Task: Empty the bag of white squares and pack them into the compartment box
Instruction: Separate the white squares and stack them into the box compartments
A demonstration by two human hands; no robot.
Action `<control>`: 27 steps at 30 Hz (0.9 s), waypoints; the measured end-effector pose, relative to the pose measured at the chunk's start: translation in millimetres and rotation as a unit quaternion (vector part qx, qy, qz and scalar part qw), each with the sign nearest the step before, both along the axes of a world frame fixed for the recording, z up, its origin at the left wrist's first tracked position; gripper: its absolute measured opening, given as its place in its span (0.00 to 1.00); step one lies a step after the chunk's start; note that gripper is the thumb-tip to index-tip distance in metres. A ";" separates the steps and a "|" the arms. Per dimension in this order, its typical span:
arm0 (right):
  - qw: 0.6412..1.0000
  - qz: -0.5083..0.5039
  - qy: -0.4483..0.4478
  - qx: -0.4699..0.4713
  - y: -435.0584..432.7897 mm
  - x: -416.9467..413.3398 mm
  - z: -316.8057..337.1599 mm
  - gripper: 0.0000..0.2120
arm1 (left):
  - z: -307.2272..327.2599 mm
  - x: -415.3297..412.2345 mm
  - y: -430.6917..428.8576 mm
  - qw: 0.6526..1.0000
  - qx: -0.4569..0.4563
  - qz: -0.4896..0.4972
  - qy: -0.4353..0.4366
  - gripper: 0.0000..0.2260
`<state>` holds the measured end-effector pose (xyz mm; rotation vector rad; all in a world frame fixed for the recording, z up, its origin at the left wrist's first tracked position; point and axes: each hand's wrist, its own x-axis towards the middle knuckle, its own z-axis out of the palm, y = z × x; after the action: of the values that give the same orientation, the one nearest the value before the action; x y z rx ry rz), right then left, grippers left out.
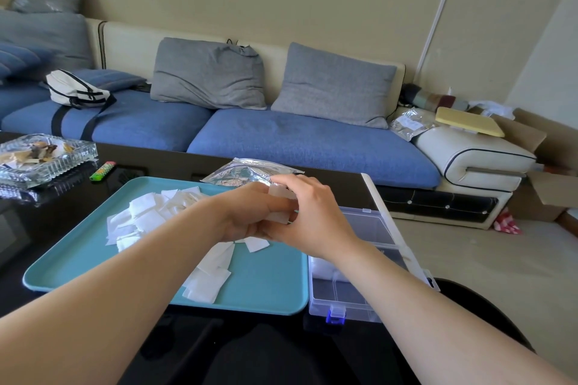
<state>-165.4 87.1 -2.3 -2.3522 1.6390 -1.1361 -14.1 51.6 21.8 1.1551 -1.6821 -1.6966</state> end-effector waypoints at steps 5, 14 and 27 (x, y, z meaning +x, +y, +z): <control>1.000 -0.001 0.008 -0.001 1.7 -0.8 0.9 0.31 | -5.2 -1.1 -3.0 1.000 -0.011 0.017 -0.006 0.09; 1.000 0.021 -0.007 0.016 3.3 -2.3 1.9 0.34 | -4.1 -3.2 0.7 0.999 -0.031 0.030 -0.025 0.12; 0.999 0.009 0.040 0.008 6.2 3.6 4.2 0.38 | -2.7 -8.0 3.2 0.999 -0.021 0.030 -0.019 0.05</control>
<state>-161.9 93.3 1.9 -2.4285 1.6400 -1.0356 -22.0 54.7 19.0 1.2116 -1.6810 -1.6056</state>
